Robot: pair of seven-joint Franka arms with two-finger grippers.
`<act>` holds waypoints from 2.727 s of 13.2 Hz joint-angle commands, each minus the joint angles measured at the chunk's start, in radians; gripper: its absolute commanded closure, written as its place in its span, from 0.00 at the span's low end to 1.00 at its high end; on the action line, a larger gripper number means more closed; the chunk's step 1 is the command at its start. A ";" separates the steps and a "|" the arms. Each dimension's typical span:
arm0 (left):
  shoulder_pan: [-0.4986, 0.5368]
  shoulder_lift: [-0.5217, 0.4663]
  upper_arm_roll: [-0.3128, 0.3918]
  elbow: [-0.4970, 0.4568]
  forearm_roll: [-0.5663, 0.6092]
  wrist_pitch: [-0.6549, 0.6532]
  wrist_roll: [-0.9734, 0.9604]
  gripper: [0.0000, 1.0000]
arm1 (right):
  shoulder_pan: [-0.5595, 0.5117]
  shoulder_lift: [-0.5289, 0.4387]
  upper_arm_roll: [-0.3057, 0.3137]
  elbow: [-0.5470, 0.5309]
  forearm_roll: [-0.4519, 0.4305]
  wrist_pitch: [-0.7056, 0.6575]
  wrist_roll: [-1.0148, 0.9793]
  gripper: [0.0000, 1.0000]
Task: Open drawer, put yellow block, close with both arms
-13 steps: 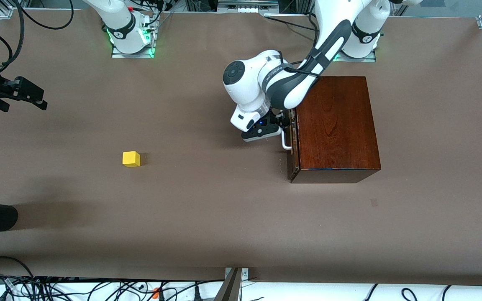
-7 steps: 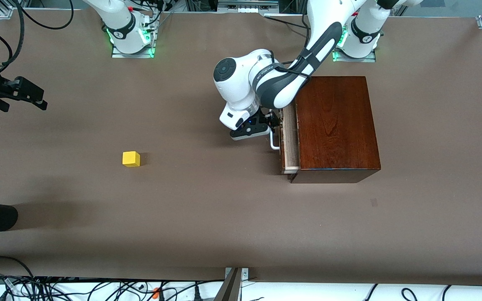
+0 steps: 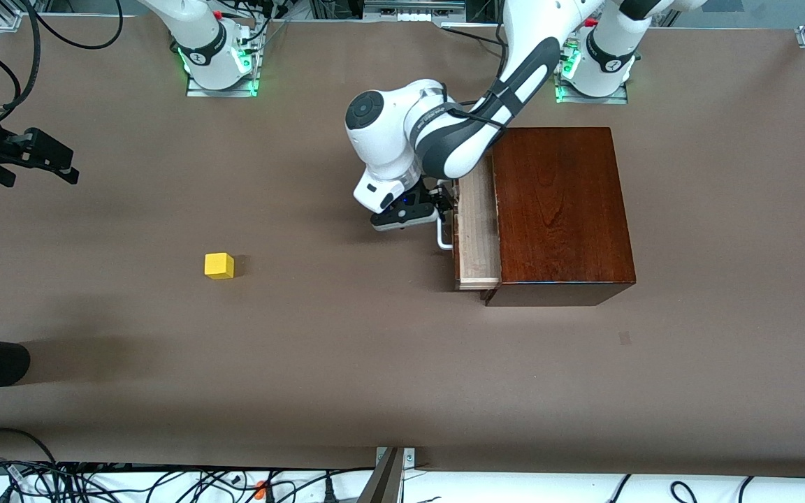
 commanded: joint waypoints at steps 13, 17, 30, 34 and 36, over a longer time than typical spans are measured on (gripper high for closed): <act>-0.091 0.142 -0.007 0.221 -0.026 0.073 -0.058 0.00 | -0.003 0.006 0.000 0.023 0.004 -0.012 0.001 0.00; -0.087 0.140 -0.007 0.242 -0.040 0.073 -0.052 0.00 | -0.003 0.006 0.000 0.024 0.004 -0.014 0.001 0.00; 0.294 -0.390 -0.010 0.052 -0.415 -0.299 0.411 0.00 | -0.003 0.006 0.002 0.024 0.003 -0.015 0.001 0.00; 0.530 -0.545 -0.010 -0.075 -0.484 -0.322 0.632 0.00 | -0.003 0.006 0.002 0.024 0.004 -0.014 0.001 0.00; 0.613 -0.587 -0.010 -0.094 -0.504 -0.351 0.701 0.00 | -0.003 0.006 0.002 0.024 0.004 -0.014 0.001 0.00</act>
